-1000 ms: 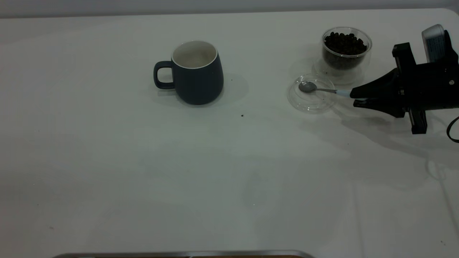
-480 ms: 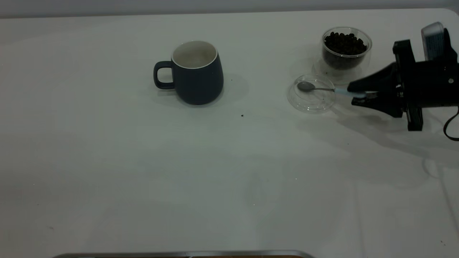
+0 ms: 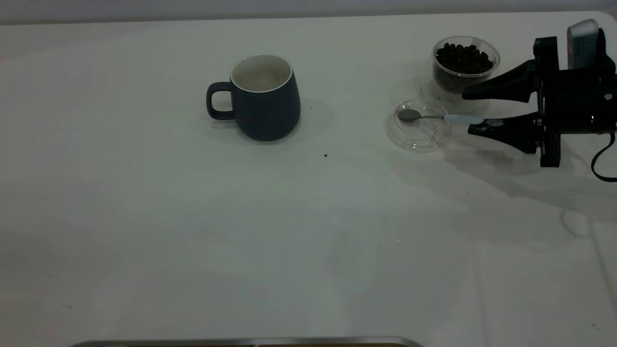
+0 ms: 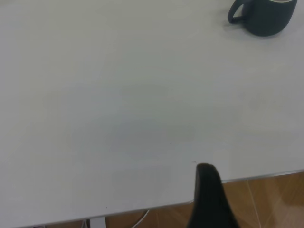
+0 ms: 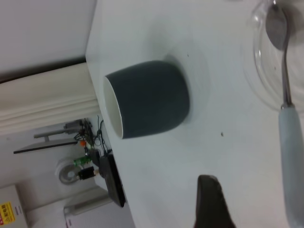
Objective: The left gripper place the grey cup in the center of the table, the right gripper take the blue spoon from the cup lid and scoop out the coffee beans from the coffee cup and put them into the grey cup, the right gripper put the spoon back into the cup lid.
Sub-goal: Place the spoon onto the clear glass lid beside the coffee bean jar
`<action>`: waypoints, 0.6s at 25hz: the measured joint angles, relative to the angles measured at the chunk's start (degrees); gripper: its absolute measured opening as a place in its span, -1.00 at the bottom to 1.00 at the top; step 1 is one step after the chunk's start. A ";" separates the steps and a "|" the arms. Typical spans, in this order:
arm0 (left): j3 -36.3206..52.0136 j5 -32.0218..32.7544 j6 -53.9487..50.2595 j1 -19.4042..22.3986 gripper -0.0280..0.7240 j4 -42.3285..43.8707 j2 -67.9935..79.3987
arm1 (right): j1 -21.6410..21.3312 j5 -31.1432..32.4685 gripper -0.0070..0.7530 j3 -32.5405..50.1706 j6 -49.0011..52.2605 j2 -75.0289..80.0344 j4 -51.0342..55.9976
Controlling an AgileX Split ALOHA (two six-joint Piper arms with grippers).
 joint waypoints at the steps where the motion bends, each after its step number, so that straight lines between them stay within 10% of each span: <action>1: 0.00 0.00 0.00 0.00 0.55 0.00 0.00 | 0.00 -0.06 0.37 0.00 0.52 0.00 -0.49; 15: 0.00 0.00 0.00 0.00 0.55 0.00 0.00 | 0.00 -6.04 0.38 0.00 3.89 0.00 -5.83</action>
